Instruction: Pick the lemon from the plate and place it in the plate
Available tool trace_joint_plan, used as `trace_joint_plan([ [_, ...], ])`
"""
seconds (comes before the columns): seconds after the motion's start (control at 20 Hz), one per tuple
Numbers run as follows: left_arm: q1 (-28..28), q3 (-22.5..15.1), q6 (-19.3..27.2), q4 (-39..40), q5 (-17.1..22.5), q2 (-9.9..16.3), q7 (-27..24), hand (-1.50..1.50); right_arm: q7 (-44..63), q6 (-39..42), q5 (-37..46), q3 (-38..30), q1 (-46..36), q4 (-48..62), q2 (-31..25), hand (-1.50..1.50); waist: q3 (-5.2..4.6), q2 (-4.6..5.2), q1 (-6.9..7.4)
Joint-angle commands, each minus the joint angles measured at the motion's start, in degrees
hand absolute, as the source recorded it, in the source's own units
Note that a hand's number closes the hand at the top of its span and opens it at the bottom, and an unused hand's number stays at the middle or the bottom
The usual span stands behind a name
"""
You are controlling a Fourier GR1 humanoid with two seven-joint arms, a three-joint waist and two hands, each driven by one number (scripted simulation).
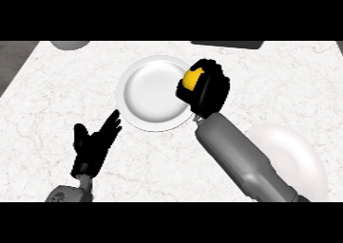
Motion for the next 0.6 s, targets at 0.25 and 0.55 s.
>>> trace_joint_plan([
  [0.25, -1.95, 0.38, -0.11, 0.99, -0.54, -0.01, -1.08, 0.00, -6.68, -1.43, -23.30, 0.01, -2.41, 10.31, 0.39, -1.50, 0.12, 1.11, 1.47],
  [0.55, -3.28, -0.23, 0.55, 0.60, -1.09, -0.46, 1.40, 0.00, -16.74, -11.10, -30.29, 1.56, -3.46, 7.30, 0.39, -1.50, 0.23, 0.96, 1.35],
])
